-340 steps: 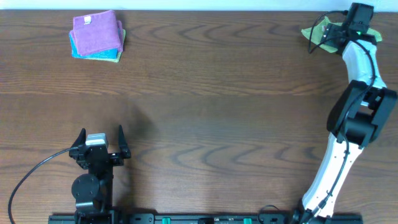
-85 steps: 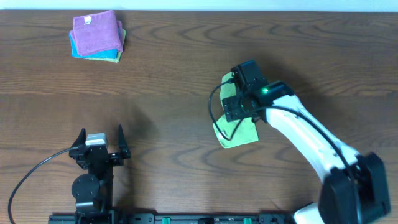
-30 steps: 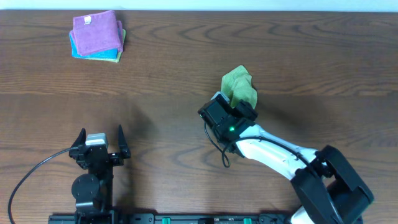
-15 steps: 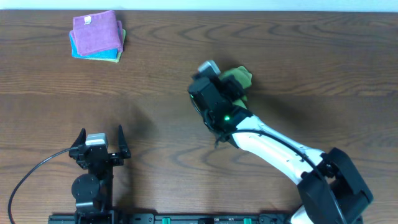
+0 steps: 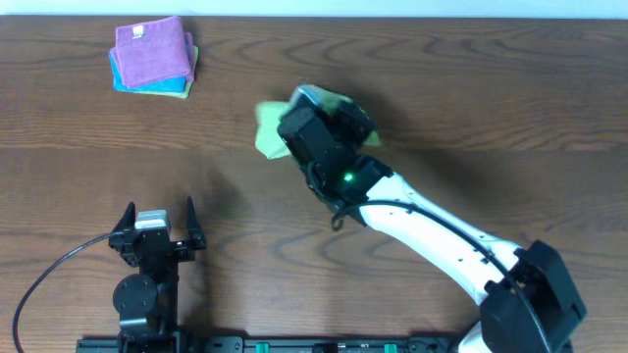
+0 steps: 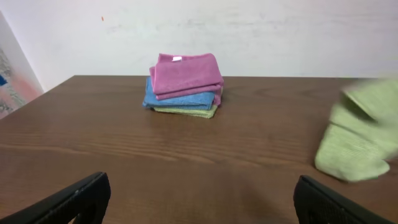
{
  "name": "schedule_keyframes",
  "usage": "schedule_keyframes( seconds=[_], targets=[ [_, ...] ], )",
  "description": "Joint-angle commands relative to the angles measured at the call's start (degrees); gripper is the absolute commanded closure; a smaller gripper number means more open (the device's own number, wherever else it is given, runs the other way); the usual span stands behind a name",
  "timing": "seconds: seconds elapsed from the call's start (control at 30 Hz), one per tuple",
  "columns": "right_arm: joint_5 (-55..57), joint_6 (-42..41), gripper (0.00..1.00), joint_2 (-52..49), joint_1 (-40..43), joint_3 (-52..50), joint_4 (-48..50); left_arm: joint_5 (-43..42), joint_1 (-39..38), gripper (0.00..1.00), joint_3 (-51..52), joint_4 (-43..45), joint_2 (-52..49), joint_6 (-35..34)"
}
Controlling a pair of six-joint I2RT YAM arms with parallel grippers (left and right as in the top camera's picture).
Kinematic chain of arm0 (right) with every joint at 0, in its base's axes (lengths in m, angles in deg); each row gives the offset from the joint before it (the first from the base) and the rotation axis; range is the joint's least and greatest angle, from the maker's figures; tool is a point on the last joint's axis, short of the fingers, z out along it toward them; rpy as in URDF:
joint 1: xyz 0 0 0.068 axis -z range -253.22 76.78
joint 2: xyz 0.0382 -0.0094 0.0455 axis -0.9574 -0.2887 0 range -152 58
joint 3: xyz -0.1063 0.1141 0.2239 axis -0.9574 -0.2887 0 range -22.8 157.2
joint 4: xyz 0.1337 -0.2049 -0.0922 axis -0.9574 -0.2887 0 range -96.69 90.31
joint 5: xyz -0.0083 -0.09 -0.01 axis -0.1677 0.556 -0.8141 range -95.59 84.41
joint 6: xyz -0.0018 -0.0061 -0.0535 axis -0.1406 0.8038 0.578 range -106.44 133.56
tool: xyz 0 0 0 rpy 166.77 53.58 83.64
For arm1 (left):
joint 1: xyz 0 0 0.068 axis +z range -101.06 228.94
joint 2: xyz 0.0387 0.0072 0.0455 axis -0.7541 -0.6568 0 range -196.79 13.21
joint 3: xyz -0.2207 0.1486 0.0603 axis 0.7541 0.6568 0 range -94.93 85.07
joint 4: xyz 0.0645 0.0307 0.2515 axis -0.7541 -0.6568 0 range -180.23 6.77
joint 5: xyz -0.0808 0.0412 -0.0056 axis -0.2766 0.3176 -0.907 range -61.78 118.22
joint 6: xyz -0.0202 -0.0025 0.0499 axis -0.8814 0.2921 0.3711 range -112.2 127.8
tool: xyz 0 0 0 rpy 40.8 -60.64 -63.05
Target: Fold the cloth
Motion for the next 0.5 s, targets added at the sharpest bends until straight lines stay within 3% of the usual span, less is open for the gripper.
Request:
schedule_keyframes(
  seconds=[0.0,0.2,0.37,0.47],
  targets=[
    [11.5,-5.9,0.01,-0.2,0.6,0.2,-6.5,0.6,0.1,0.04,2.0,-1.1,0.4,1.0],
    [8.6,-16.1,0.01,-0.1,-0.2,0.2,-13.9,0.6,0.1,0.05,2.0,-1.1,0.4,1.0],
    [-20.5,-20.8,0.01,0.2,0.0,0.2,-20.8,0.6,0.1,0.05,2.0,-1.1,0.4,1.0],
    [-29.7,-23.5,0.01,0.2,0.5,0.2,-22.8,0.6,0.1,0.05,2.0,-1.1,0.4,1.0]
  ],
)
